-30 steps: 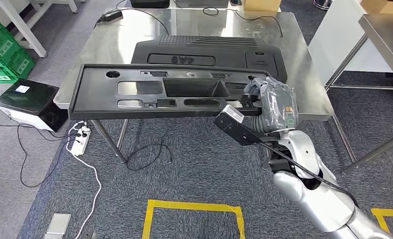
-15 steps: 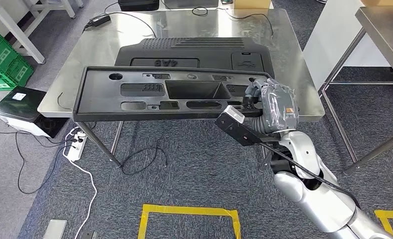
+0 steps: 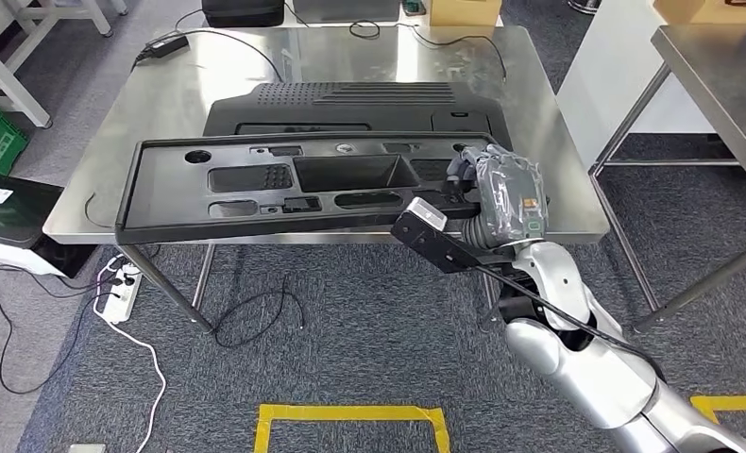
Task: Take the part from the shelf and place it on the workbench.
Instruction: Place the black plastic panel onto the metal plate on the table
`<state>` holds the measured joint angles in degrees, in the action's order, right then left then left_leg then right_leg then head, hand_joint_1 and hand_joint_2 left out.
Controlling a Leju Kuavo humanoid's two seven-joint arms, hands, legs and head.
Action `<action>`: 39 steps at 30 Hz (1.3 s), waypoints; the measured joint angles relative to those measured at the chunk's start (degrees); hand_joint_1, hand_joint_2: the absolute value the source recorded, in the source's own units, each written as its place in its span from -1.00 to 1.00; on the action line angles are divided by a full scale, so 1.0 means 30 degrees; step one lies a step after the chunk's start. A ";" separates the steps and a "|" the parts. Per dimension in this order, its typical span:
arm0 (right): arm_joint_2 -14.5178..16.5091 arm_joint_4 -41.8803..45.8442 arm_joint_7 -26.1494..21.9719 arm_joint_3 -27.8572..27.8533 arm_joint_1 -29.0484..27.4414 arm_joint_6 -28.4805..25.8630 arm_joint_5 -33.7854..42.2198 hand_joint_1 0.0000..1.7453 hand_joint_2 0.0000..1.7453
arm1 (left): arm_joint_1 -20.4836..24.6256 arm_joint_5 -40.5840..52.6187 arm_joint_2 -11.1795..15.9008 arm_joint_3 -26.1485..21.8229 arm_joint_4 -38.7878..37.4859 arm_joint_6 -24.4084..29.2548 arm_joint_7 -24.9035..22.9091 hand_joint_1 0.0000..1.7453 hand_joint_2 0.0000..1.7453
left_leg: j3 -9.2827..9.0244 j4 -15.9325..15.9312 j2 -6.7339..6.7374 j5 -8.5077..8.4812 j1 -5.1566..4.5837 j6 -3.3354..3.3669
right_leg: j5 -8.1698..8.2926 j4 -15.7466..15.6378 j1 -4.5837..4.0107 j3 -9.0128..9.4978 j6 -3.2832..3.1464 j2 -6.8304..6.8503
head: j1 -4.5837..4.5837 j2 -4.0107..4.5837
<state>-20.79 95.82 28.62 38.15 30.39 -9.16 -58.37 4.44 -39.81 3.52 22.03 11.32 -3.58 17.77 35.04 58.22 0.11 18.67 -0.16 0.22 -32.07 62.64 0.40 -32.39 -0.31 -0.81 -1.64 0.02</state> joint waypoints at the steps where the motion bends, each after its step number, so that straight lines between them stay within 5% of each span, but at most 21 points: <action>1: 0.0009 0.0000 0.0000 0.0000 0.0025 0.0000 0.0020 1.00 1.00 | -0.0002 -0.0007 0.0000 0.0009 0.0000 0.0000 0.0000 -1.00 1.00 | -0.0162 -0.0085 -0.0006 0.0039 0.0016 0.0048 | -0.0399 0.0956 0.0014 -0.0530 0.0082 0.0051 | 0.0102 0.0000; 3: 0.0025 -0.0009 0.0022 0.0004 0.0022 0.0000 0.0062 1.00 1.00 | 0.0023 -0.0017 0.0000 0.0042 0.0000 0.0000 0.0000 -1.00 1.00 | -0.0369 -0.0101 -0.0011 0.0216 0.0014 0.0122 | -0.1195 0.3177 0.0039 -0.2035 0.0196 0.0077 | 0.0304 0.0000; 5: 0.0022 -0.0027 0.0047 0.0004 -0.0052 0.0000 0.0078 1.00 1.00 | -0.0018 -0.0018 -0.0002 0.0075 0.0000 0.0000 0.0000 -1.00 1.00 | -0.0652 -0.0052 -0.0014 0.0502 0.0020 0.0109 | -0.0942 0.3783 0.0062 -0.2925 0.0217 0.0096 | 0.0506 0.0000; 8: 0.0024 -0.0046 0.0049 0.0005 -0.0105 -0.0002 0.0080 1.00 1.00 | -0.0067 -0.0020 -0.0015 0.0106 0.0000 0.0000 0.0000 -1.00 1.00 | -0.1291 0.0036 -0.0009 0.1067 0.0020 -0.0042 | 0.1568 0.0583 0.0028 -0.2215 0.0068 0.0236 | 0.0766 0.0000; 9: 0.0027 -0.0055 0.0049 0.0011 -0.0087 -0.0004 0.0082 1.00 1.00 | -0.0048 -0.0029 -0.0016 0.0115 0.0000 0.0000 0.0000 -1.00 1.00 | -0.1399 0.0050 -0.0010 0.1205 0.0017 -0.0126 | 0.1970 -0.0396 -0.0040 -0.1929 -0.0032 0.0300 | 0.0812 0.0000; 14: 0.0042 -0.0080 0.0053 0.0018 -0.0087 -0.0018 0.0075 1.00 1.00 | -0.0014 -0.0093 -0.0015 0.0135 0.0000 0.0013 0.0000 -1.00 1.00 | -0.1602 0.0561 0.0047 0.1639 -0.0023 -0.0689 | 0.1910 -0.1236 -0.0062 -0.1384 -0.0670 0.0312 | 0.0745 0.0000; 16: 0.0078 -0.0080 0.0011 0.0018 -0.0037 -0.0024 0.0058 1.00 1.00 | 0.0027 -0.0104 -0.0015 0.0142 0.0000 0.0015 0.0000 -1.00 1.00 | -0.0834 0.2212 0.0031 0.2216 0.0069 -0.0930 | 0.1782 -0.1340 0.0012 -0.1029 -0.0839 0.0310 | 0.0552 0.0000; 19: 0.0182 -0.0080 -0.0078 0.0029 0.0001 -0.0029 0.0027 1.00 1.00 | 0.0032 -0.0108 -0.0015 0.0171 0.0000 0.0020 0.0000 -1.00 1.00 | 0.1370 0.5385 0.0026 0.3325 0.0247 -0.1205 | 0.1448 -0.1347 0.0018 -0.0695 -0.0906 0.0259 | 0.0249 0.0000; 21: 0.0238 -0.0080 -0.0120 0.0047 0.0003 -0.0029 -0.0024 1.00 1.00 | -0.0032 -0.0111 -0.0013 0.0217 0.0000 0.0026 0.0000 -1.00 1.00 | 0.1765 0.5000 0.0030 0.2640 0.0338 -0.1249 | 0.1160 -0.1331 0.0037 -0.0349 -0.0852 0.0196 | 0.0096 0.0000; 23: 0.0286 -0.0080 -0.0144 0.0064 0.0044 -0.0029 -0.0058 1.00 1.00 | -0.0065 -0.0113 -0.0009 0.0249 0.0000 0.0036 0.0000 -1.00 1.00 | 0.1143 0.2571 0.0019 0.0786 0.0390 -0.1200 | 0.0848 -0.1325 0.0066 0.0074 -0.0712 0.0170 | -0.0084 0.0000; 25: 0.0346 -0.0082 -0.0153 0.0073 0.0143 -0.0031 -0.0062 1.00 1.00 | -0.0066 -0.0113 -0.0009 0.0279 0.0000 0.0051 0.0000 -1.00 1.00 | 0.0736 0.0766 0.0021 -0.0053 0.0318 -0.1024 | 0.0620 -0.1340 0.0060 0.0262 -0.0502 0.0153 | -0.0234 0.0000; 30: 0.0428 -0.0089 -0.0062 0.0129 0.0411 -0.0119 -0.0603 1.00 1.00 | -0.0095 -0.0155 -0.0015 0.0357 0.0000 0.0069 0.0031 -1.00 1.00 | 0.0141 0.0166 0.0000 -0.0048 0.0299 -0.0328 | 0.0204 -0.0547 0.0079 0.0189 0.0028 0.0170 | 0.0014 0.0000; 34: 0.0477 -0.0138 0.0202 0.0259 0.0763 -0.0126 -0.1151 1.00 1.00 | 0.0019 -0.0186 -0.0013 0.0413 0.0000 0.0133 0.0049 -1.00 1.00 | -0.0305 0.0089 -0.0051 0.0226 0.0200 -0.0038 | -0.1324 0.3679 0.0117 -0.2445 0.0152 0.0209 | 0.0510 0.0000; 36: 0.0488 -0.0219 0.0330 0.0342 0.0780 -0.0095 -0.1364 1.00 1.00 | 0.0013 -0.0186 -0.0015 0.0424 0.0000 0.0166 0.0046 -1.00 1.00 | -0.0597 0.0093 -0.0100 0.0478 0.0123 -0.0020 | -0.0672 0.3632 0.0093 -0.3007 0.0106 0.0210 | 0.0690 0.0000; 39: 0.0512 -0.0361 0.0452 0.0413 0.0941 -0.0044 -0.1596 1.00 1.00 | 0.0055 -0.0193 -0.0056 0.0432 0.0000 0.0191 0.0044 -1.00 1.00 | -0.1132 0.0063 -0.0147 0.0906 0.0063 -0.0096 | 0.1705 0.0054 -0.0127 -0.1980 -0.0291 0.0251 | 0.0881 0.0000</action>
<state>-19.25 94.74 29.97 39.39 33.22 -9.29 -63.16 4.60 -40.39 3.35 23.32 11.32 -3.01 17.90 31.64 58.41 -0.33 21.39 0.03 -0.07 -26.96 62.81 0.02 -38.32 -1.18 -0.06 1.00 0.02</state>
